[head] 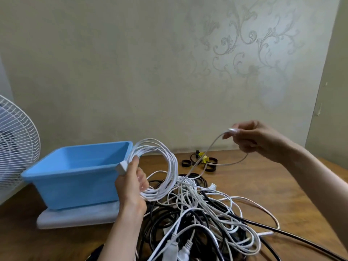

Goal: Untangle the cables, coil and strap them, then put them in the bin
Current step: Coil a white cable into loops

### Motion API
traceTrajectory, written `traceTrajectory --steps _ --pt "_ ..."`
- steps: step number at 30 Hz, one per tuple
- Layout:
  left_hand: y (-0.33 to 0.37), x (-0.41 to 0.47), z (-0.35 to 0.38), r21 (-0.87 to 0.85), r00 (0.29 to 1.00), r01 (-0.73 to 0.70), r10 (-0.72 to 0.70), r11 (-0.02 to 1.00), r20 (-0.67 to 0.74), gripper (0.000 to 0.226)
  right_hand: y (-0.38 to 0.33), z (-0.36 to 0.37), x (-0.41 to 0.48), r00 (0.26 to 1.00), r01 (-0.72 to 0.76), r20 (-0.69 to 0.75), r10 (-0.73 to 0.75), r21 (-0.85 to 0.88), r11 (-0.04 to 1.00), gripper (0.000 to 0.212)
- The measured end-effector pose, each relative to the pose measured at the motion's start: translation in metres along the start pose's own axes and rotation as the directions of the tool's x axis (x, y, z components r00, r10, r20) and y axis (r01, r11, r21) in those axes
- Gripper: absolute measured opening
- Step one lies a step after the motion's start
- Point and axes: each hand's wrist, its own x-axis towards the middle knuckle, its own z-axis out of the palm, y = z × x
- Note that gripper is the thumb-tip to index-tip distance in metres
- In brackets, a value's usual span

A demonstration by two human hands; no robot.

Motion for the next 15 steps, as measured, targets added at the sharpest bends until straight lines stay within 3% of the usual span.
traceTrajectory --steps 3,5,8,12,15 --pt "-0.003 -0.003 0.001 0.164 0.996 -0.009 -0.006 0.986 0.088 0.043 -0.007 0.032 0.006 0.991 -0.041 -0.132 0.003 -0.283 0.958 0.023" --pt "-0.007 -0.009 0.003 0.258 0.99 -0.039 0.003 0.965 0.139 0.044 -0.01 0.059 0.01 0.986 -0.156 -0.091 0.142 -0.171 0.973 0.026" --pt "-0.011 -0.013 0.005 0.291 0.988 -0.077 0.033 0.954 0.152 0.033 -0.011 0.099 0.015 0.918 -0.367 0.198 0.343 0.101 0.925 0.026" --pt "-0.013 -0.012 0.008 0.206 0.971 -0.111 0.062 0.972 0.229 0.028 0.002 0.127 0.029 0.951 -0.301 0.079 0.298 0.032 0.953 0.015" --pt "-0.011 -0.016 0.01 0.14 0.94 -0.087 0.034 0.986 0.341 0.029 0.008 0.136 0.032 0.961 -0.275 0.053 0.27 0.184 0.944 0.02"
